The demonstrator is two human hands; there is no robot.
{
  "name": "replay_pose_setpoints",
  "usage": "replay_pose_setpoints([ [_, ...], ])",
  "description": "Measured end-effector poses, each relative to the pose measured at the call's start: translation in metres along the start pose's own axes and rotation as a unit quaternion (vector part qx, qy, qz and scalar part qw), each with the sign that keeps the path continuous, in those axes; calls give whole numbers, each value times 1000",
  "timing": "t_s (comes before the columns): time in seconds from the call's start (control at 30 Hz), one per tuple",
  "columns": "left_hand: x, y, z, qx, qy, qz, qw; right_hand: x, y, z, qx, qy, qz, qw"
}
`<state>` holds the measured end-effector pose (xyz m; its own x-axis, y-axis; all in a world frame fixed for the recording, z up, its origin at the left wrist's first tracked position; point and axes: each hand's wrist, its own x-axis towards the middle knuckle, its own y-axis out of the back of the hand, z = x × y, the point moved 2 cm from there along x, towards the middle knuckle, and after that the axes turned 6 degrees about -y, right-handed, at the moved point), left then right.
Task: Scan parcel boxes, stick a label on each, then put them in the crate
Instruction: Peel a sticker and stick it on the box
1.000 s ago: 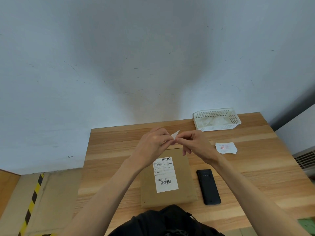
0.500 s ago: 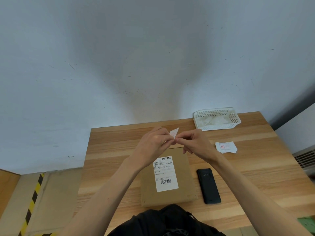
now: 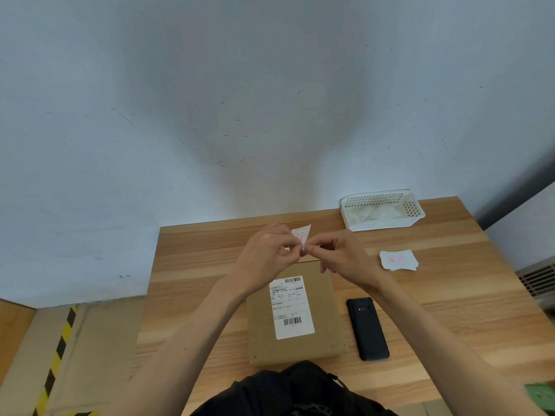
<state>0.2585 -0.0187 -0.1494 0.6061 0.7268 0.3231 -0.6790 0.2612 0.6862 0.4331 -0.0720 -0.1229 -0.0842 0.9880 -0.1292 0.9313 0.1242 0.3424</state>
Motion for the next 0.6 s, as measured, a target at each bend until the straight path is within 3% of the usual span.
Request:
replay_pose_setpoints([
  [0.2, -1, 1, -1, -71, 48, 25, 996, 1, 1, 2, 33, 3, -5, 999],
  [0.6, -4, 0, -5, -100, 83, 34, 991, 4, 0, 14, 51, -17, -4, 999],
])
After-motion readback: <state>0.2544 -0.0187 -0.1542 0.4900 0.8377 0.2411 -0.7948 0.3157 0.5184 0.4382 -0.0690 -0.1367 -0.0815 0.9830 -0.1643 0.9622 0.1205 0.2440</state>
